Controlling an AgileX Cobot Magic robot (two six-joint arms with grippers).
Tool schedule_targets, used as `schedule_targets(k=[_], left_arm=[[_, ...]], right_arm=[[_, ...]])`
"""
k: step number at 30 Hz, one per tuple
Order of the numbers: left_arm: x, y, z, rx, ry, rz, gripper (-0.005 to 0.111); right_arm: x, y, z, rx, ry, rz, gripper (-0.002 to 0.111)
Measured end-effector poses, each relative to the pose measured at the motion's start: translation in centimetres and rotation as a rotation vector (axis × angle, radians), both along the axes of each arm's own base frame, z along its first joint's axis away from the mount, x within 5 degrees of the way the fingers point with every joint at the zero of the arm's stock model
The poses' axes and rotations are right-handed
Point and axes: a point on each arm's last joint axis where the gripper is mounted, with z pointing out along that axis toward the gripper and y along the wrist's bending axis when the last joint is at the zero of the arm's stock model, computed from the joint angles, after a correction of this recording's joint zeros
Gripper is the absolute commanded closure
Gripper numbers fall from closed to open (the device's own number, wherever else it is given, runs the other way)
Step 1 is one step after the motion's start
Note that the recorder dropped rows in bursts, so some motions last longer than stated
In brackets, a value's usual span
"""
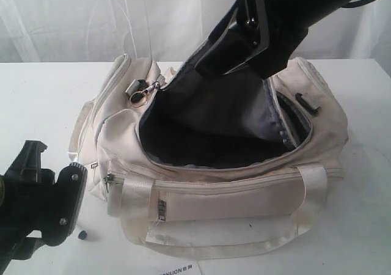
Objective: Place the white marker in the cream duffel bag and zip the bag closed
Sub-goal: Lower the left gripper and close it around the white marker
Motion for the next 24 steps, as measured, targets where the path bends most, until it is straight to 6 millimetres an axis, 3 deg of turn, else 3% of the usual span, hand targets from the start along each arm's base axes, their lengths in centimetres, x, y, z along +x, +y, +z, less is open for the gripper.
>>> schedule_targets(k=[9,17,20,24], left_arm=[[1.2,-0.2,-2.1,0.105,0.039,-0.065,0.040],[2.9,1.2,-3.2,0.069,0.027,0.015,0.040],[3.0,0.9,-3.2,-0.024,0.029,0.121,0.040],[3.0,0.6,-2.2,-0.241,0.038,0.437,0.040]], right_arm=[[-0.1,0.1,0.0,0.009,0.003,0.010,0.056],[-0.2,0.1,0.0,0.004,0.012,0.016,0.056],[-0.2,0.1,0.0,0.003,0.013,0.017,0.056],[-0.2,0.1,0.0,0.003,0.013,0.017,0.056]])
